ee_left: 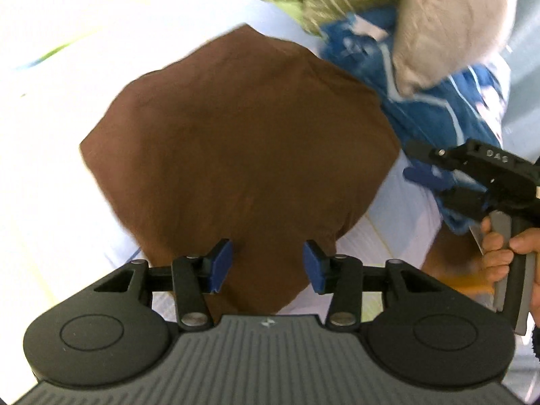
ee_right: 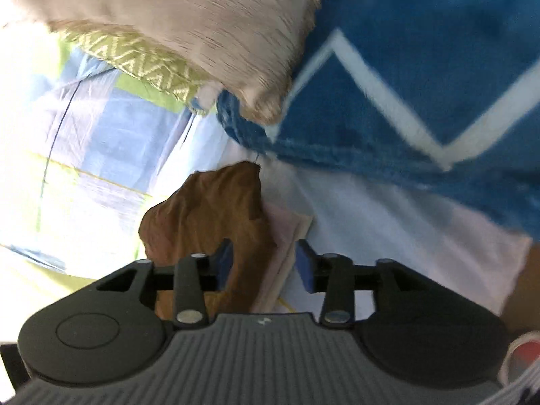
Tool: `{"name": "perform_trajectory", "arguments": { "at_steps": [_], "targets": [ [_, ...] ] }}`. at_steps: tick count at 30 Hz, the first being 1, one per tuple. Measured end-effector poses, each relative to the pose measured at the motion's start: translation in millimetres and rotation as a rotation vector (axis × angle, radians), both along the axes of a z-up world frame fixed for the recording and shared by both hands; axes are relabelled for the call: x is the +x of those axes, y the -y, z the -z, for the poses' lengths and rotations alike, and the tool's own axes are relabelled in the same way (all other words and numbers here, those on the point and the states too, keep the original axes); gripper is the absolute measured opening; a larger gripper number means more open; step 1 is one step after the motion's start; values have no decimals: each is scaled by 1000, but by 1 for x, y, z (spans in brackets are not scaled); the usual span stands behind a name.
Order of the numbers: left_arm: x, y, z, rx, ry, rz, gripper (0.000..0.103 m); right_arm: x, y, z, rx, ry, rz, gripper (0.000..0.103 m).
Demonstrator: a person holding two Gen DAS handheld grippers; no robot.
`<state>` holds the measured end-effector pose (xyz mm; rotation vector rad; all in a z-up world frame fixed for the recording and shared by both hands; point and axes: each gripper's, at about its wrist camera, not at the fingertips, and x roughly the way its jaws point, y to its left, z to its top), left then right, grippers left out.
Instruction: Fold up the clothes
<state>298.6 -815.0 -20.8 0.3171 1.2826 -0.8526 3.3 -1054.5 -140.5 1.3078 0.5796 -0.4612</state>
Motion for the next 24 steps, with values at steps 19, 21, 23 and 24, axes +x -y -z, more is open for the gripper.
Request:
{"name": "perform_trajectory", "arguments": {
  "at_steps": [19, 21, 23, 24],
  "targets": [
    [-52, -42, 9, -171, 32, -464, 51, 69, -22, -19, -528, -118, -475, 8],
    [-48, -26, 13, -155, 70, -467, 51, 68, -22, -14, -538, -121, -469, 8],
    [-47, -19, 20, -104, 123, -456, 51, 68, -26, -17, -555, -117, -451, 8],
    [-47, -17, 25, -87, 123, -455, 51, 67, -29, -19, -564, -109, -439, 8]
  ]
}}
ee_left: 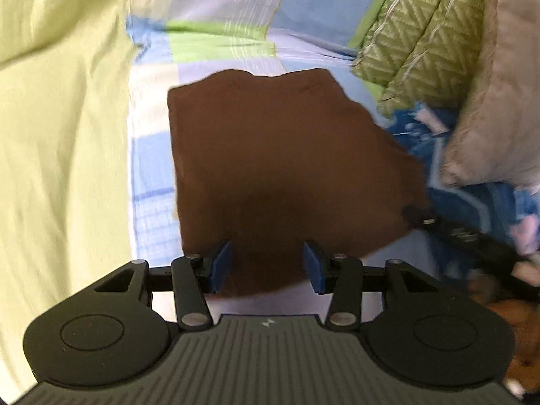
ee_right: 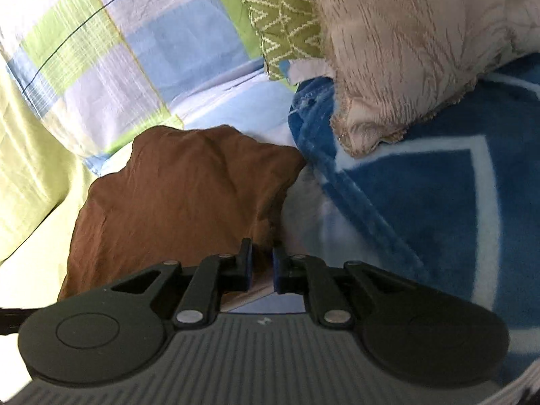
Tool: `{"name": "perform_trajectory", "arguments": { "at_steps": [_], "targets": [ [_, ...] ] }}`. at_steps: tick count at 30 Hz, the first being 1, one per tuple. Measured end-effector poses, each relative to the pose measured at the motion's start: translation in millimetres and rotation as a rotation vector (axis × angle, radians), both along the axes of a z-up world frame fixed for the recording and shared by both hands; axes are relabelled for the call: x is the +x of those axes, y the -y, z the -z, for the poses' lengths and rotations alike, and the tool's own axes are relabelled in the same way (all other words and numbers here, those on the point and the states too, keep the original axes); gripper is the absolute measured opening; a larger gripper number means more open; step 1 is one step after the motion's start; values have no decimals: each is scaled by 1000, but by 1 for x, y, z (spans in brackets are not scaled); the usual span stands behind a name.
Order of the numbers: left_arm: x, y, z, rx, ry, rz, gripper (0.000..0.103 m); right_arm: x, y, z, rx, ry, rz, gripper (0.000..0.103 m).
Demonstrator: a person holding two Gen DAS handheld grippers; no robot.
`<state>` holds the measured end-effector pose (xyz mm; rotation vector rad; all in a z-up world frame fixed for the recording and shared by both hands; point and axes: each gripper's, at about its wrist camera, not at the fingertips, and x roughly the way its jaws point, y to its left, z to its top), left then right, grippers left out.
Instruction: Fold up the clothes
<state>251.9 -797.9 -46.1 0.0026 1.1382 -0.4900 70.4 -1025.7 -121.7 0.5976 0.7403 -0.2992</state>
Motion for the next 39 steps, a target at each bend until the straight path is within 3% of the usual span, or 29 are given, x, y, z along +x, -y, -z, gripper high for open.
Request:
{"name": "perform_trajectory", "arguments": {
  "at_steps": [4, 5, 10, 11, 12, 13, 15, 19, 21, 22, 27, 33, 36, 39],
  "targets": [
    [-3, -2, 14, -3, -9, -25, 54, 6, 2, 8, 7, -67, 10, 15],
    [-3, -4, 10, -2, -10, -32, 53, 6, 6, 4, 8, -74, 15, 23],
    [-4, -12, -19, -12, 14, -65, 51, 6, 14, -39, -103, -24, -16, 28],
    [-4, -11, -24, -21, 21, -72, 51, 12, 13, -46, -104, 7, -71, 25],
    [-2, -6, -28, -39, 27, -76, 51, 17, 10, -49, -98, 20, -119, 12],
    [-1, -2, -30, -51, 33, -78, 51, 26, 5, -49, -88, 21, -182, 7],
    [4, 14, -22, -36, 36, -56, 51, 46, -4, -41, -60, 17, -292, 4],
    [17, 24, 7, 11, -35, -94, 50, 70, -2, -13, -54, -102, -326, 0],
    [20, 21, 0, -7, -4, -91, 46, 74, 0, -13, -69, -109, -333, 4],
    [21, 21, -7, -17, 25, -80, 46, 74, 0, -22, -98, -66, -350, 4],
    [57, 38, -11, 43, 84, -5, 46, 102, -4, -53, -201, 48, -462, 5],
    [88, 60, -1, 68, 127, 47, 46, 166, -28, -37, -262, 42, -673, 5],
    [91, 61, 8, 88, 136, 36, 47, 182, -29, -24, -291, 26, -673, 5],
    [90, 57, 18, 106, 146, 9, 48, 207, -16, -5, -249, -39, -583, 4]
  ]
}}
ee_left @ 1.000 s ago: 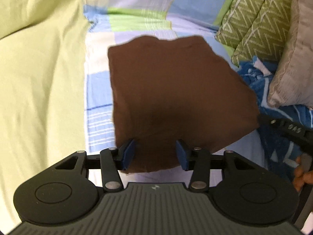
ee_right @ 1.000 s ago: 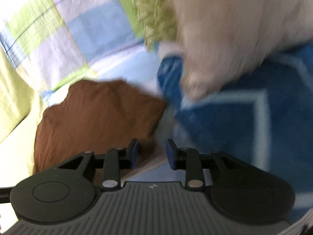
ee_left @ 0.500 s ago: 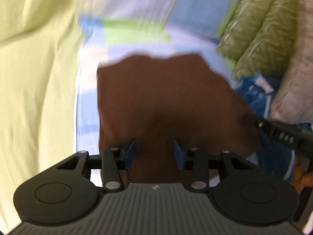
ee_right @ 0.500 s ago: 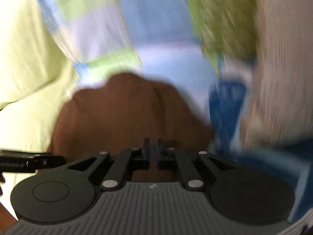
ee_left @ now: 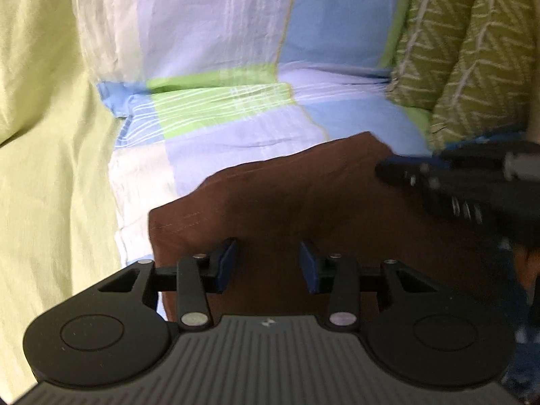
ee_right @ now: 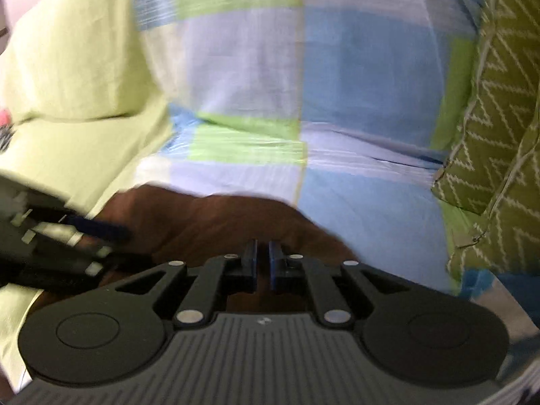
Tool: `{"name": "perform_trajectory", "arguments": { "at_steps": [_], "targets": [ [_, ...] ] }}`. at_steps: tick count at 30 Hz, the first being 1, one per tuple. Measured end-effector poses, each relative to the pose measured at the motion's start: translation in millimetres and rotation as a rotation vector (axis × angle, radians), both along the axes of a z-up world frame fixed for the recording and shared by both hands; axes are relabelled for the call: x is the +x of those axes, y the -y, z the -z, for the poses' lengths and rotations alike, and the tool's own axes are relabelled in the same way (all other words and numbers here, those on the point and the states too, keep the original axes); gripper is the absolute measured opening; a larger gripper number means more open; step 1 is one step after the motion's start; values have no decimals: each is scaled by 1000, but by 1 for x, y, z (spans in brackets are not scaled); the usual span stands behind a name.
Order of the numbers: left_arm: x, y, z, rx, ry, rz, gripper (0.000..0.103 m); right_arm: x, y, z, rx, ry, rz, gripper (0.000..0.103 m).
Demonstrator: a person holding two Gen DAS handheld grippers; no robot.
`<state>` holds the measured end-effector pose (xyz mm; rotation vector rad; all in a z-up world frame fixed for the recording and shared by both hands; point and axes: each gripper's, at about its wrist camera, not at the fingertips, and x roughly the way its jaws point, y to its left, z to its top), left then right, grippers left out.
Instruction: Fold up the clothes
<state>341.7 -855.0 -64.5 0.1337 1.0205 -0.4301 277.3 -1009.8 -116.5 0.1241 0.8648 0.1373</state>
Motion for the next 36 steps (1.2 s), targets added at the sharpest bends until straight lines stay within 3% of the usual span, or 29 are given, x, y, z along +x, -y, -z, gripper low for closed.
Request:
{"name": "perform_trajectory", "arguments": {
  "at_steps": [2, 4, 7, 9, 12, 17, 21, 25, 27, 31, 34, 36],
  "targets": [
    [-1, -2, -2, 4, 3, -18, 44, 4, 12, 5, 58, -30, 47, 4],
    [-3, -1, -14, 15, 28, -39, 42, 1, 17, -6, 82, 7, 36, 7],
    [-1, 1, -32, -1, 78, -28, 42, -6, 21, -23, 147, 57, -34, 7],
    [4, 5, -28, 21, 73, -31, 42, 0, 12, -25, 180, 47, -120, 7],
    [16, 4, -9, 55, 65, -67, 43, 15, -5, -11, 120, 13, -194, 6],
    [36, -7, 0, 13, 58, -136, 53, 46, 1, 17, 131, 5, -113, 0],
    [38, -9, -9, 16, 61, -147, 51, 45, 15, 6, 151, 17, -83, 11],
    [22, -20, -20, 51, 45, -145, 50, 49, 23, -11, 167, 30, -190, 12],
    [10, -30, -24, 10, 13, -173, 48, 56, 23, -17, 184, 24, -285, 12],
    [2, -30, -7, 9, -6, -190, 49, 72, 1, -12, 131, -27, -460, 12],
    [1, -42, 9, -25, -32, -245, 55, 80, -13, 6, 9, -97, -438, 10],
    [1, -56, 6, -49, -25, -297, 55, 81, -8, 5, 8, -96, -371, 16]
  ]
}}
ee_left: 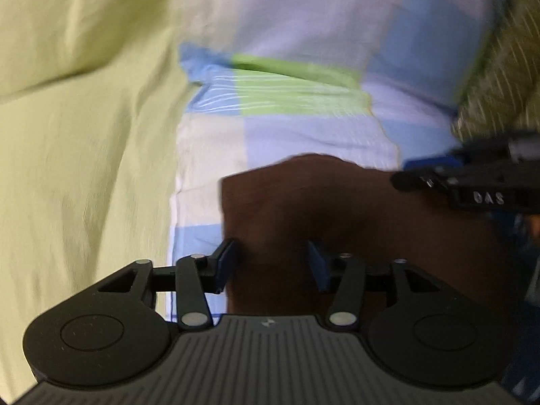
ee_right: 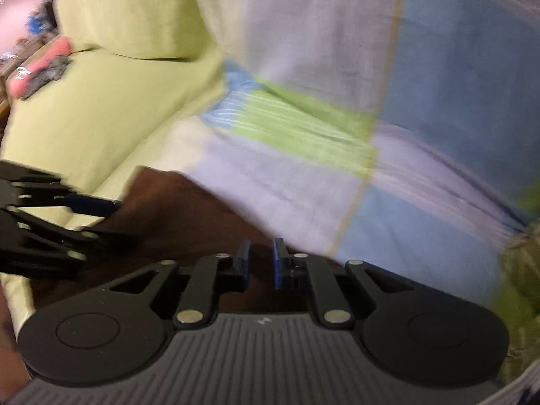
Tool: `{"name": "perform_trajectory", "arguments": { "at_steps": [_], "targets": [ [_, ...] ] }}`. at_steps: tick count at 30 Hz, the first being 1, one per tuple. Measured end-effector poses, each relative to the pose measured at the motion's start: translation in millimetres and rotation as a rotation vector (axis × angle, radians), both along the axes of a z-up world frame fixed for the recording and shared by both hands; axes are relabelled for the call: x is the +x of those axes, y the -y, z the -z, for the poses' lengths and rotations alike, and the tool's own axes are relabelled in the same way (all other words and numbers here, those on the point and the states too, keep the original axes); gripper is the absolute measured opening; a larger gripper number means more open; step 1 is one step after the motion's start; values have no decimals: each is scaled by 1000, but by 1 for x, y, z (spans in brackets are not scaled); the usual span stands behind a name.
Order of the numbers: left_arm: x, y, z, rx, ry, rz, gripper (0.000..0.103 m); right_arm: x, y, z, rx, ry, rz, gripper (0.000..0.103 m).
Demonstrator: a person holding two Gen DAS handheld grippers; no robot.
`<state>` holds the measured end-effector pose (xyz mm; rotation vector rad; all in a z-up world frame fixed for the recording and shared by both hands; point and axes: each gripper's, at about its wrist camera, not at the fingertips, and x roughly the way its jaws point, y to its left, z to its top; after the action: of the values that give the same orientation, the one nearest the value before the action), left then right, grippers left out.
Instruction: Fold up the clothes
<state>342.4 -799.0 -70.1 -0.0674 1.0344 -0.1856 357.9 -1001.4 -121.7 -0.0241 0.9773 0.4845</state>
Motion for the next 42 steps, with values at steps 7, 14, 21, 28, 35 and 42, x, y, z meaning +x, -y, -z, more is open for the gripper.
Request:
{"name": "perform_trajectory", "arguments": {
  "at_steps": [7, 14, 21, 28, 35, 42],
  "targets": [
    [7, -33, -12, -45, 14, -24, 52, -19, -3, -25, 115, 52, -34, 17],
    [33, -57, 7, -244, -80, -65, 46, 1, -25, -26, 108, 46, -108, 20],
    [49, -66, 30, -388, -155, -67, 29, -7, -15, -24, 110, 20, -43, 22],
    [46, -72, 23, -430, -97, -35, 4, -24, 8, -19, 90, 1, 91, 22],
    [37, -70, -2, -406, 71, 34, 1, -20, 36, -14, 83, -10, 185, 23],
    [47, -75, 6, -409, 9, 19, 0, -10, 33, -14, 81, -6, 135, 26]
  ]
}}
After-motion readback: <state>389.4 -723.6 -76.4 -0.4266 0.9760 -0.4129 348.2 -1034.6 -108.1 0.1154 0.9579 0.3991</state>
